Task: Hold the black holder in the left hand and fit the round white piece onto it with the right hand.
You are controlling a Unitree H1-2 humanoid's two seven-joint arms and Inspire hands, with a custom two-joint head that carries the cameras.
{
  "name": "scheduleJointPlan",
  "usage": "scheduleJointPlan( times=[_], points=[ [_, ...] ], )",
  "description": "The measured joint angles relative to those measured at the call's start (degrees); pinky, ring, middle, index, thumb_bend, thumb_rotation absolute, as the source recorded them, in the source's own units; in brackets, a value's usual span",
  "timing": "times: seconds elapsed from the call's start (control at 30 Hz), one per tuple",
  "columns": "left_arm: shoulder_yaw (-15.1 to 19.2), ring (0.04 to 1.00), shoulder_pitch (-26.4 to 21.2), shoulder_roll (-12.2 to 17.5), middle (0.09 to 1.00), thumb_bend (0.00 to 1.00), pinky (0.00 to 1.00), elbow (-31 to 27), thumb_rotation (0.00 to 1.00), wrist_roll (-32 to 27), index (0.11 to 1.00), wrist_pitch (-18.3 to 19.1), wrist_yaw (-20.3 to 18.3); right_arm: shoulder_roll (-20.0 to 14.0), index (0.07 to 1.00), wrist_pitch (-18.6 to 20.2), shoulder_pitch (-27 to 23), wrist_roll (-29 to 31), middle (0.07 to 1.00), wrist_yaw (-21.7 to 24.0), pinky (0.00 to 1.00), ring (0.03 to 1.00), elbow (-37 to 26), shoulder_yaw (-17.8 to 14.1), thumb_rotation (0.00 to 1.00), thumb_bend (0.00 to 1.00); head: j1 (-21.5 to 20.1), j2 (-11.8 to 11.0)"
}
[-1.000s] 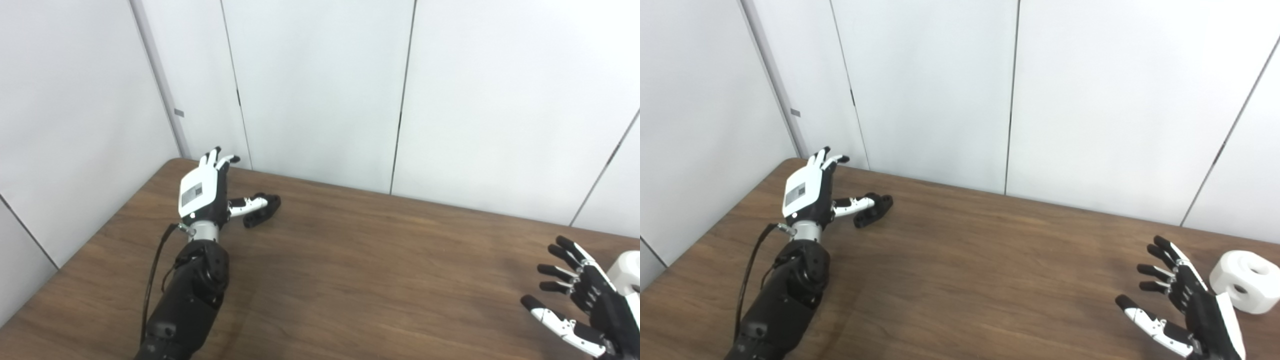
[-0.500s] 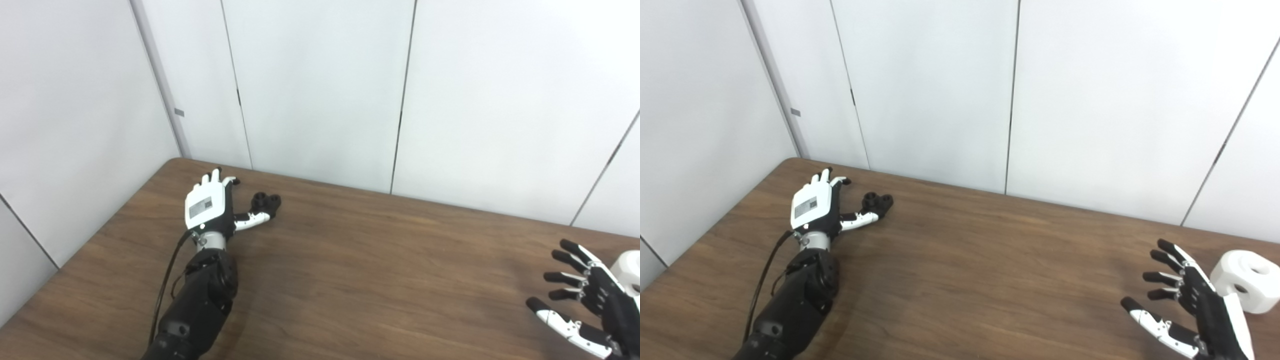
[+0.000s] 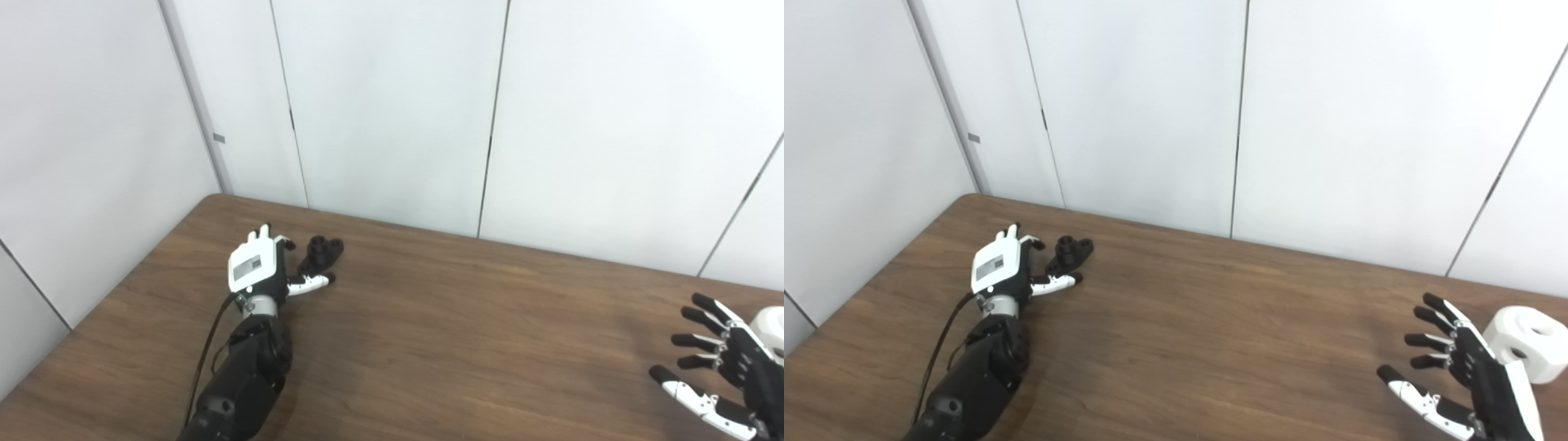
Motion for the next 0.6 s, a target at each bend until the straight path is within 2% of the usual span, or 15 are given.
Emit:
scheduleJointPlan(
  times=[0.13, 0.33, 0.43, 0.6],
  points=[
    [-0.05, 1.000, -0.91, -0.20, 0.989, 0.95, 0.90, 2.78, 0.39, -1.13, 0.678, -1.29, 1.91, 0.01, 0.864, 0.07, 0.15, -0.03, 0.832, 0.17, 0.57, 0.700, -0.05, 0.01, 0.04, 0.38, -0.17, 0.35],
    [-0.73, 1.000, -2.57, -0.60, 0.970, 0.93, 0.90, 6.18, 0.42, -2.71, 0.688, -2.42, 4.00, 0.00, 0.863, 0.28, 0.15, -0.21, 0.829, 0.29, 0.56, 0.696, -0.15, 0.00, 0.11, 0.37, -0.53, 0.79],
    [-0.91, 1.000, -3.25, -0.85, 0.958, 0.94, 0.88, 7.93, 0.40, -3.23, 0.685, -2.95, 5.28, -0.03, 0.861, 0.78, 0.17, -0.34, 0.828, 0.40, 0.55, 0.694, -0.66, -0.01, 0.09, 0.36, -0.79, 0.97],
    [-1.51, 0.997, -4.35, -0.93, 0.959, 0.94, 0.86, 11.28, 0.41, -3.81, 0.684, -5.04, 7.58, -0.30, 0.859, 1.00, 0.43, -0.63, 0.826, 0.48, 0.55, 0.688, -1.57, -0.02, 0.14, 0.36, -1.32, 1.32]
  ],
)
